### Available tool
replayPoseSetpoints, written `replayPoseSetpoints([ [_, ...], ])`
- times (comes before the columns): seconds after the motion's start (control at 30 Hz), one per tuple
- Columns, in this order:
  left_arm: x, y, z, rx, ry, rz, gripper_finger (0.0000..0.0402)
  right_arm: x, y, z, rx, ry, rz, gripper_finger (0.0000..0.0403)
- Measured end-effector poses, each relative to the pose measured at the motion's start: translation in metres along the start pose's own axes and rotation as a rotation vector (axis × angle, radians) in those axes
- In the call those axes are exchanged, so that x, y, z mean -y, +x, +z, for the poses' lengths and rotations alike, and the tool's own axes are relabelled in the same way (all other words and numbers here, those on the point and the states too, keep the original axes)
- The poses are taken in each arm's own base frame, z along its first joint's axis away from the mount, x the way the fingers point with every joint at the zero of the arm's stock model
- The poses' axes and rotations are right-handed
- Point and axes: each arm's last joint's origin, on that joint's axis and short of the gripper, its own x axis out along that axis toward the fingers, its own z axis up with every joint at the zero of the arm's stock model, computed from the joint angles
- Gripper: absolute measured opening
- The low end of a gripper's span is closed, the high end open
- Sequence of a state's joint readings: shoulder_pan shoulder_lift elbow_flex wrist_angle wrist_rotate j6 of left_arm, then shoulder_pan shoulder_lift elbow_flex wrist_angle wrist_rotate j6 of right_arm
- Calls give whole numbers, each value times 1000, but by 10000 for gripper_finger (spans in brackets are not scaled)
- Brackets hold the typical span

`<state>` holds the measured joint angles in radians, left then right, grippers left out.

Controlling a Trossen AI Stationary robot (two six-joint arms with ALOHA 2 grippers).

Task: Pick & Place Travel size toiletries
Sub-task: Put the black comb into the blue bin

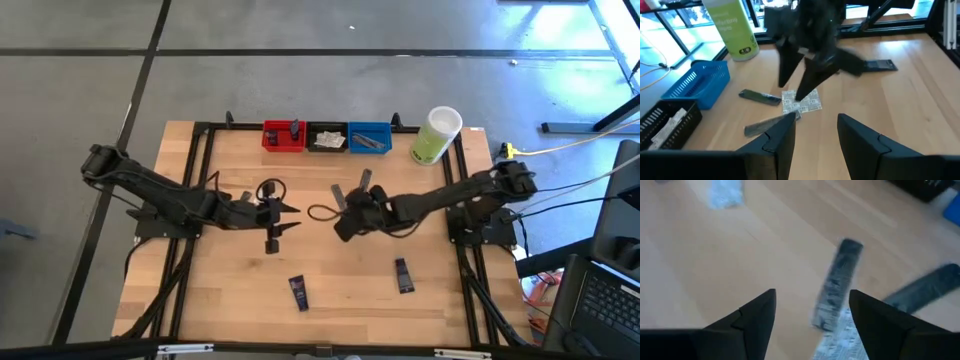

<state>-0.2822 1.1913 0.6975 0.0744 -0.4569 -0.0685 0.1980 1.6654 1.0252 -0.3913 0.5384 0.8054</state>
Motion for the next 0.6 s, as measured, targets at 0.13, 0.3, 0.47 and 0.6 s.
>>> replayPoseSetpoints([
  [0.13, 1, -1, 0, 3, 1, -8, 143, 5, 27, -2, -68, -39, -7, 277],
  [0.3, 1, -1, -1, -7, 5, -8, 143, 10, 55, -11, -147, -63, -41, 295],
  [0.47, 1, -1, -1, -8, 6, -8, 143, 10, 59, -14, -161, -23, -53, 303],
  [0.6, 1, -1, -1, -8, 6, -8, 143, 10, 59, -14, -164, 4, -50, 314],
])
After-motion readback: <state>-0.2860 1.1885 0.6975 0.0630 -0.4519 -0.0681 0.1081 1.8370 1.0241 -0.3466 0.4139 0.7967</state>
